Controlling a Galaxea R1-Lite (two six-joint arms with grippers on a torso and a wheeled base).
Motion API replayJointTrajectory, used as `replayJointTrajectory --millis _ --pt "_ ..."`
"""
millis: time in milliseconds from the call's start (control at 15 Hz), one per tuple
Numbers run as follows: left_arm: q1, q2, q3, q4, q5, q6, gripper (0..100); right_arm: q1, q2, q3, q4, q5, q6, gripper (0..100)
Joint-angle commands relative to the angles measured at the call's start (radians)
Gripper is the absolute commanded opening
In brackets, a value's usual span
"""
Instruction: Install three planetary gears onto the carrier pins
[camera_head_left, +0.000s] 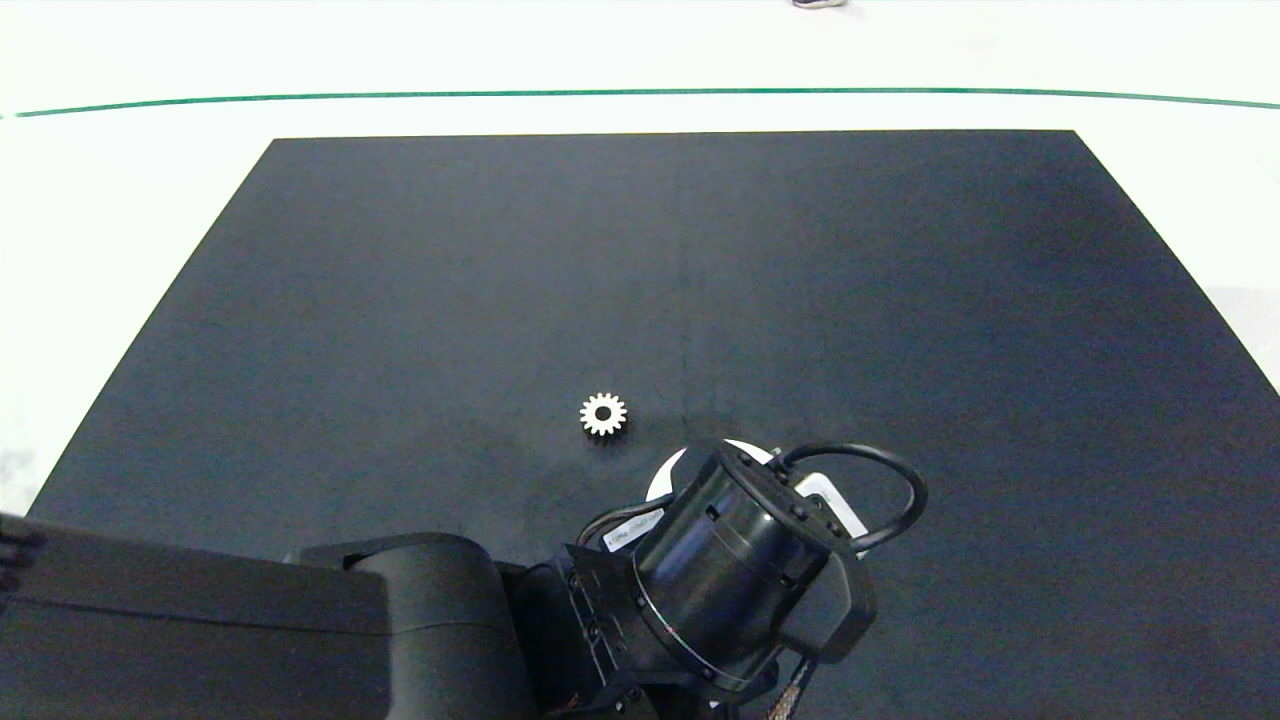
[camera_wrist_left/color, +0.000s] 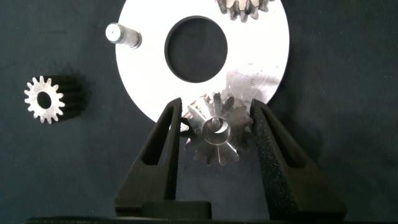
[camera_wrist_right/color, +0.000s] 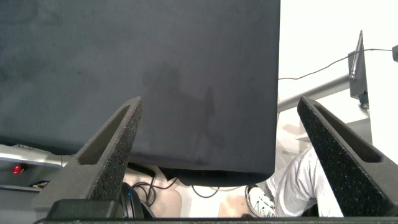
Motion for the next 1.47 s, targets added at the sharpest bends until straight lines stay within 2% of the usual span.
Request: replayJointTrajectory --millis 67,1467 --pt "0.001 -0.013 0.003 -0.002 0.003 0.002 19 0.001 -0.001 0.001 0.003 -0.002 -0.002 100" --pt "0.013 0.001 0.04 -0.027 0.003 -0.006 19 0.007 -0.005 -0.002 0.003 -0.002 -0.002 100"
